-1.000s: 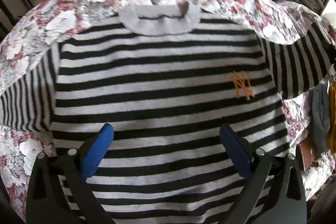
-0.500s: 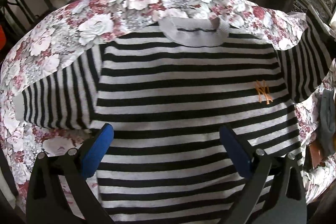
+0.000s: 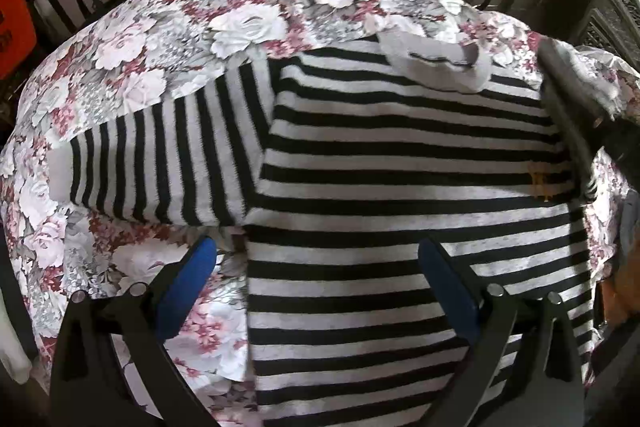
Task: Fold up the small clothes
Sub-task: 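Fold the held sleeve across the sweater front with the right gripper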
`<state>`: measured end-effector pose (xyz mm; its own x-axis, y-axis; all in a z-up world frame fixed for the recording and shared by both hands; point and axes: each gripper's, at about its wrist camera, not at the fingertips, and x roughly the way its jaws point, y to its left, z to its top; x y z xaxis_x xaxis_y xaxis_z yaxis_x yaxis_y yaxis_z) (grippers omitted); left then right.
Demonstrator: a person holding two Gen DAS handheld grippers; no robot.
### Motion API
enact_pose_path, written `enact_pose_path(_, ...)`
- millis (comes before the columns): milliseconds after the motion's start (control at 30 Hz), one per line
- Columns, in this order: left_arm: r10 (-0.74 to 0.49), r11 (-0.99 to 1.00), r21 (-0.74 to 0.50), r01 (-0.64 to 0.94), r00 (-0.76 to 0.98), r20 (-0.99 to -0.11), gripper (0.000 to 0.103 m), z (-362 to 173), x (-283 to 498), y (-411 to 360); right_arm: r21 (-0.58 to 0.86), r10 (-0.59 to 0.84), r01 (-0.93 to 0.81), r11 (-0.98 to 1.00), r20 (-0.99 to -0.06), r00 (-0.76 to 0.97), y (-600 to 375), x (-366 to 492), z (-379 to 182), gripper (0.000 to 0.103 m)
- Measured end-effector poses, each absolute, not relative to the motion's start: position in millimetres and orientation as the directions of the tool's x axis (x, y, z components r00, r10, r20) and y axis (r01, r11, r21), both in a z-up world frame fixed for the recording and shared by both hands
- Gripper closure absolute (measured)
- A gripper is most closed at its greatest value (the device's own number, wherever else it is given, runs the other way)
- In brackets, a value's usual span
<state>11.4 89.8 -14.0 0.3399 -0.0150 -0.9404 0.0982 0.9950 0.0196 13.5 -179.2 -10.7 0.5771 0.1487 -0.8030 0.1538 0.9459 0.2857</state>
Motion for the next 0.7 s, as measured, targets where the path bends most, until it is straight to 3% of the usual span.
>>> enact_pose_path(67, -0.006, 0.996, 0.026, 0.09, 0.334, -0.943, 0.005, -16, 11, 93, 0.242, 0.15, 0.119, 0.963, -0.847, 0.51, -161, 15, -39, 0.09)
enact_pose_path(133, -0.001, 0.996, 0.028, 0.085, 0.328, -0.945, 0.005, -18, 13, 94, 0.219, 0.167, 0.076, 0.973, -0.887, 0.43, -148, 15, -66, 0.063)
enact_pose_path(267, 0.018, 0.996, 0.046, 0.079, 0.323, -0.946, 0.005, -20, 16, 90, 0.188, 0.169, 0.02, 0.982, -0.921, 0.35, -136, 5, -90, 0.061)
enact_pose_path(333, 0.027, 0.995, 0.055, 0.077, 0.32, -0.947, 0.005, -21, 17, 87, 0.246, 0.223, 0.019, 0.969, -0.906, 0.36, -144, -2, -78, 0.047)
enact_pose_path(400, 0.033, 0.995, 0.06, 0.075, 0.312, -0.949, 0.005, -24, 19, 84, 0.312, 0.274, 0.035, 0.95, -0.879, 0.391, -159, -13, -64, 0.04)
enact_pose_path(700, 0.045, 0.992, 0.077, 0.101, 0.285, -0.958, 0.005, -38, 23, 66, 0.547, 0.37, 0.285, 0.787, -0.788, 0.492, -226, -9, -66, 0.043)
